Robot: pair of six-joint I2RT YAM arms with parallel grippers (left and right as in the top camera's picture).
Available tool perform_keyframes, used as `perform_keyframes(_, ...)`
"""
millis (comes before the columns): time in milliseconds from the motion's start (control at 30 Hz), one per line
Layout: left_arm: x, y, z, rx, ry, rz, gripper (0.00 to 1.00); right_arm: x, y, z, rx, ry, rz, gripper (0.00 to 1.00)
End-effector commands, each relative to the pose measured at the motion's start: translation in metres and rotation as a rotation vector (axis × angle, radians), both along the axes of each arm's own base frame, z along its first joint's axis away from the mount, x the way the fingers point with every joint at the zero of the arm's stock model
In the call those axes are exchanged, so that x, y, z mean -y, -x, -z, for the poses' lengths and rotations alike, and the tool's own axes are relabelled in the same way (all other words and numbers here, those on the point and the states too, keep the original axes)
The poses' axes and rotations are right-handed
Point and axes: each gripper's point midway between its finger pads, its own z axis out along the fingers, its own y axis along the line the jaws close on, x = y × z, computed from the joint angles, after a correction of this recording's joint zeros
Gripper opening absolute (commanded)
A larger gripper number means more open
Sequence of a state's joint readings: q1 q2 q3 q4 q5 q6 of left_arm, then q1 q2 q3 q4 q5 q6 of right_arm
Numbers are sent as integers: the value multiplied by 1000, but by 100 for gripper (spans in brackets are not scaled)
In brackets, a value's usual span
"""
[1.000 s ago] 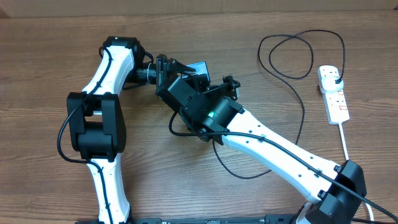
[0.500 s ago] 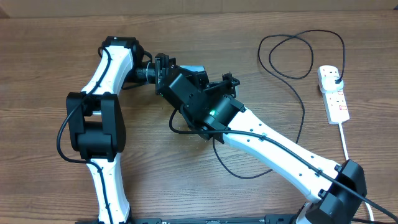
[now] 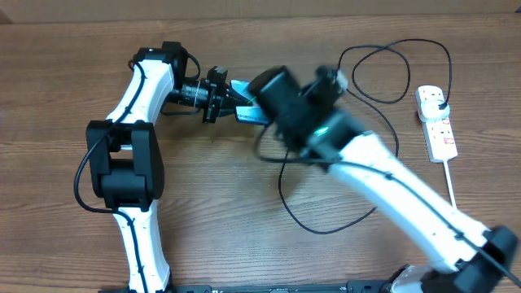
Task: Plug charger to phone and switch on socket
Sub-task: 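Release the phone from the right gripper and grasp the USB-C cable end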
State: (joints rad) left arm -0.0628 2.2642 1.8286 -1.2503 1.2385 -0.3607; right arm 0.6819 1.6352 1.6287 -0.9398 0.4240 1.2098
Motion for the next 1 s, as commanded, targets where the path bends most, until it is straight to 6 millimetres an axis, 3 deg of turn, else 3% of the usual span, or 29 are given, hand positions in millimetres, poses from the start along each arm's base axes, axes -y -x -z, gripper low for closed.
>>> perform_keyframes(0,-9,-6,2,234,-55,69,4,0,7,10,-116,53,-523,100)
perform_keyframes(67,-14,-12,-11,323,-95,73,4,36,2,22,-195,32,-451,100)
perform_keyframes(133,-29,-18,-21,423,-222,69,4,54,2,34,-240,69,-427,100)
perform_keyframes(167,-40,-21,-26,483,-322,67,4,56,3,41,-261,83,-462,98)
perform_keyframes(200,-56,-27,-32,568,-488,63,4,53,8,61,-335,85,-524,95)
perform_keyframes(267,-70,-34,-38,625,-656,44,4,44,17,87,-437,57,-605,94)
perform_keyframes(300,-79,-36,-42,649,-752,34,4,40,22,113,-531,51,-645,94)
perform_keyframes(333,-82,-37,-43,652,-780,29,4,41,21,120,-557,55,-642,94)
perform_keyframes(400,-81,-36,-44,661,-800,35,4,38,15,158,-645,54,-631,90)
perform_keyframes(500,-77,-35,-36,648,-813,56,4,35,1,195,-685,42,-554,72)
perform_keyframes(600,-79,-34,-35,642,-823,59,4,31,-9,209,-662,68,-553,68)
perform_keyframes(833,-78,-34,-35,646,-822,60,4,42,-21,236,-632,328,-428,55)
perform_keyframes(967,-77,-34,-35,647,-821,62,4,35,-28,243,-610,310,-436,48)
